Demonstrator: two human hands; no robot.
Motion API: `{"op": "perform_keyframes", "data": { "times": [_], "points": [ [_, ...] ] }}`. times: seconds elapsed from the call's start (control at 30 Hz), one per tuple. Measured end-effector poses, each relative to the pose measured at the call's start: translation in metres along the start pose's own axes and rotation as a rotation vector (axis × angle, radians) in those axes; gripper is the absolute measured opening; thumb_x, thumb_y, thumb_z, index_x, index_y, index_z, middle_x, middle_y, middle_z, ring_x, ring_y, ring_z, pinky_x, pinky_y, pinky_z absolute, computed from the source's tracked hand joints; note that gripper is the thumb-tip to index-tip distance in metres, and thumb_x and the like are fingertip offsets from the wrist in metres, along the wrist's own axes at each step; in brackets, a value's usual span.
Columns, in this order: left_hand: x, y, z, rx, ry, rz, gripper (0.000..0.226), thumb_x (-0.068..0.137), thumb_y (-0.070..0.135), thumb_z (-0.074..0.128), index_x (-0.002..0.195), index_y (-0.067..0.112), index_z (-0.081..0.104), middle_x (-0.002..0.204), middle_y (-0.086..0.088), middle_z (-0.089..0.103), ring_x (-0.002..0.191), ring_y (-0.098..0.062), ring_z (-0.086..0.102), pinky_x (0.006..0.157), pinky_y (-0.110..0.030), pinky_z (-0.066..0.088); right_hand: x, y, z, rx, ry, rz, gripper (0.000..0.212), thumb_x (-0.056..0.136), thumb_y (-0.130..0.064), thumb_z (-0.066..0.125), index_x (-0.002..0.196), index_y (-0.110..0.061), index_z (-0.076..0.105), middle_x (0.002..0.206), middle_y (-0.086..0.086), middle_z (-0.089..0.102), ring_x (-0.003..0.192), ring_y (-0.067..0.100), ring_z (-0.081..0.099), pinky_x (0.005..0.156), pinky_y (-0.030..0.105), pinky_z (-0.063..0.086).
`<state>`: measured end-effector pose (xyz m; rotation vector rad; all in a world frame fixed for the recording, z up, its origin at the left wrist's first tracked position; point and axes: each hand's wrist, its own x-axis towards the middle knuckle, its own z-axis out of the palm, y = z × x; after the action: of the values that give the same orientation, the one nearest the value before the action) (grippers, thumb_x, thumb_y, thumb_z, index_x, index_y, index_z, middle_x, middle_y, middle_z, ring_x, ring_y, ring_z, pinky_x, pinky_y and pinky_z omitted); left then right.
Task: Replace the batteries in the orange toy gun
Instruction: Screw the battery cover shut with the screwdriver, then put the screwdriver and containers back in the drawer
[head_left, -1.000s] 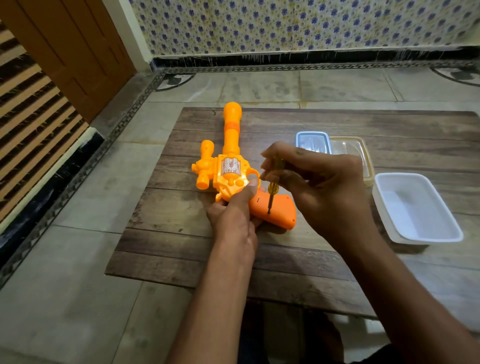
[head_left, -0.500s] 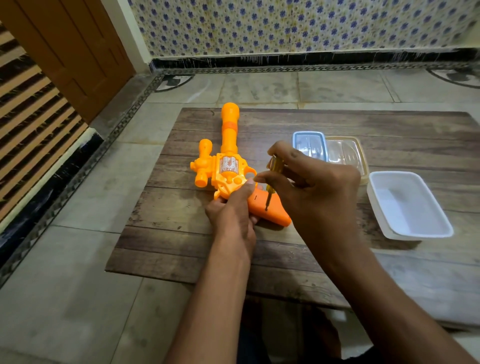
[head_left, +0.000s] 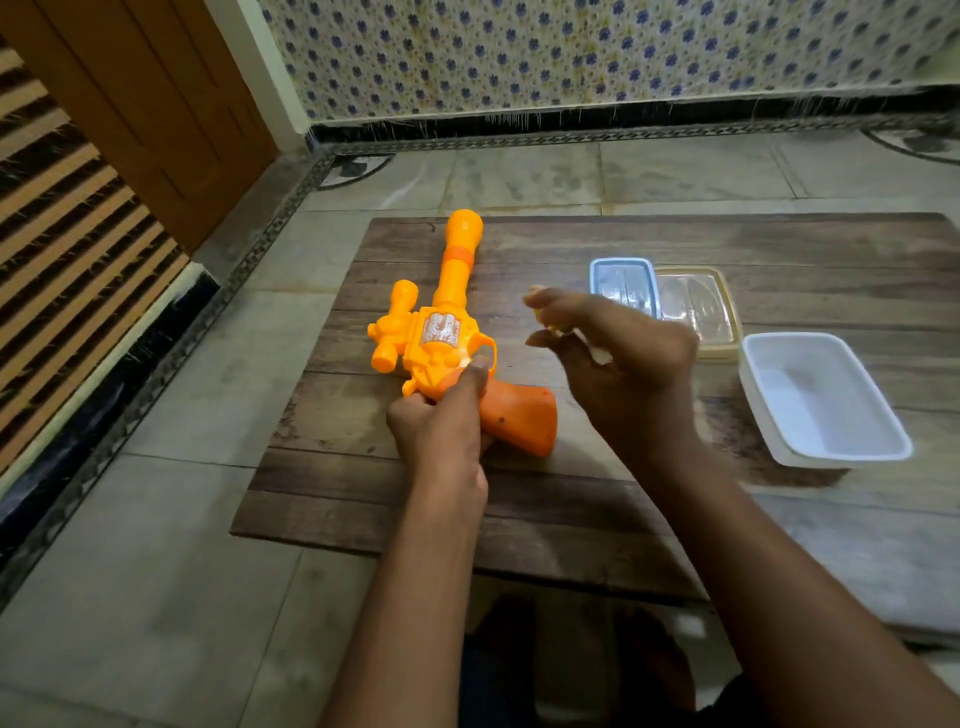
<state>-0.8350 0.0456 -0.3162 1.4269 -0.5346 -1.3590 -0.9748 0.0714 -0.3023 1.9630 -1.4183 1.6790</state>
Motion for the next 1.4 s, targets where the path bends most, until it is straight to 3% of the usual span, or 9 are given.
{"op": "perform_keyframes", "data": {
  "times": [0.1, 0.23, 0.37, 0.5, 0.73, 0.83, 1.03, 1.27, 1.4],
  "points": [
    [0.002, -0.001, -0.006, 0.034, 0.021, 0.016, 0.027, 0.076, 0.015, 0.092, 0.093, 0.017, 0.072, 0.092, -0.001, 0.078, 0.084, -0.015, 0.074, 0.09, -0.054, 0.062, -0.009, 0.02, 0.018, -0.057, -0.149, -0.073, 0.008, 0.087, 0.009, 0.076, 0.091, 0.002, 0.075, 0.107, 0.012, 0.079, 0.103, 0.022, 0.077, 0.088, 0.03, 0.062],
    [0.006, -0.003, -0.012, 0.1, 0.045, 0.037, 0.025, 0.075, 0.021, 0.092, 0.086, 0.02, 0.069, 0.09, 0.001, 0.076, 0.088, -0.019, 0.073, 0.092, -0.057, 0.061, -0.022, 0.042, 0.03, -0.135, -0.305, -0.065, 0.022, 0.08, 0.018, 0.072, 0.093, 0.001, 0.075, 0.111, 0.015, 0.078, 0.106, 0.028, 0.076, 0.085, 0.041, 0.064],
    [0.004, 0.002, -0.015, 0.203, 0.057, 0.066, 0.044, 0.055, 0.045, 0.083, 0.089, 0.019, 0.073, 0.092, -0.001, 0.077, 0.09, -0.023, 0.074, 0.088, -0.059, 0.062, -0.027, 0.049, 0.033, -0.128, -0.477, -0.023, 0.024, 0.078, 0.01, 0.069, 0.099, 0.0, 0.076, 0.117, 0.021, 0.075, 0.11, 0.035, 0.074, 0.085, 0.05, 0.064],
    [0.004, 0.002, -0.018, 0.279, 0.066, 0.098, 0.057, 0.051, 0.056, 0.08, 0.094, 0.018, 0.074, 0.096, -0.004, 0.077, 0.089, -0.023, 0.074, 0.083, -0.057, 0.064, -0.029, 0.053, 0.035, -0.146, -0.597, -0.013, 0.021, 0.081, 0.007, 0.07, 0.099, -0.001, 0.076, 0.118, 0.02, 0.075, 0.119, 0.037, 0.069, 0.085, 0.054, 0.062],
    [0.003, 0.003, -0.02, 0.365, 0.102, 0.123, 0.047, 0.056, 0.054, 0.083, 0.082, 0.016, 0.074, 0.087, -0.005, 0.076, 0.083, -0.025, 0.074, 0.078, -0.054, 0.065, -0.025, 0.051, 0.034, -0.162, -0.686, -0.025, 0.02, 0.081, 0.008, 0.071, 0.097, 0.001, 0.078, 0.116, 0.02, 0.075, 0.121, 0.041, 0.067, 0.083, 0.058, 0.062],
    [0.005, 0.001, -0.023, 0.433, 0.138, 0.172, 0.041, 0.068, 0.05, 0.089, 0.077, 0.013, 0.074, 0.082, -0.008, 0.075, 0.079, -0.031, 0.075, 0.073, -0.051, 0.065, -0.023, 0.048, 0.032, -0.167, -0.71, -0.018, 0.017, 0.082, 0.007, 0.066, 0.095, 0.001, 0.077, 0.114, 0.018, 0.076, 0.121, 0.04, 0.067, 0.082, 0.057, 0.062],
    [0.007, 0.001, -0.027, 0.494, 0.177, 0.208, 0.039, 0.07, 0.048, 0.092, 0.069, 0.014, 0.072, 0.078, -0.005, 0.075, 0.075, -0.024, 0.074, 0.069, -0.049, 0.066, -0.022, 0.045, 0.031, -0.162, -0.728, 0.011, 0.021, 0.082, 0.009, 0.064, 0.097, 0.001, 0.077, 0.117, 0.017, 0.075, 0.124, 0.038, 0.066, 0.084, 0.056, 0.062],
    [0.004, 0.004, -0.03, 0.595, 0.196, 0.246, 0.05, 0.067, 0.059, 0.088, 0.065, 0.013, 0.068, 0.074, -0.005, 0.074, 0.076, -0.028, 0.075, 0.066, -0.047, 0.066, -0.016, 0.037, 0.028, -0.145, -0.642, 0.053, 0.039, 0.072, 0.02, 0.07, 0.107, 0.003, 0.077, 0.118, 0.023, 0.074, 0.112, 0.039, 0.072, 0.09, 0.051, 0.062],
    [0.004, 0.006, -0.032, 0.727, 0.218, 0.29, 0.081, 0.045, 0.088, 0.066, 0.075, 0.013, 0.067, 0.079, -0.009, 0.074, 0.083, -0.032, 0.076, 0.068, -0.045, 0.065, -0.014, 0.032, 0.02, -0.163, -0.58, 0.086, 0.039, 0.074, 0.017, 0.068, 0.108, 0.0, 0.077, 0.117, 0.018, 0.075, 0.101, 0.036, 0.075, 0.084, 0.049, 0.063]
  ]
}}
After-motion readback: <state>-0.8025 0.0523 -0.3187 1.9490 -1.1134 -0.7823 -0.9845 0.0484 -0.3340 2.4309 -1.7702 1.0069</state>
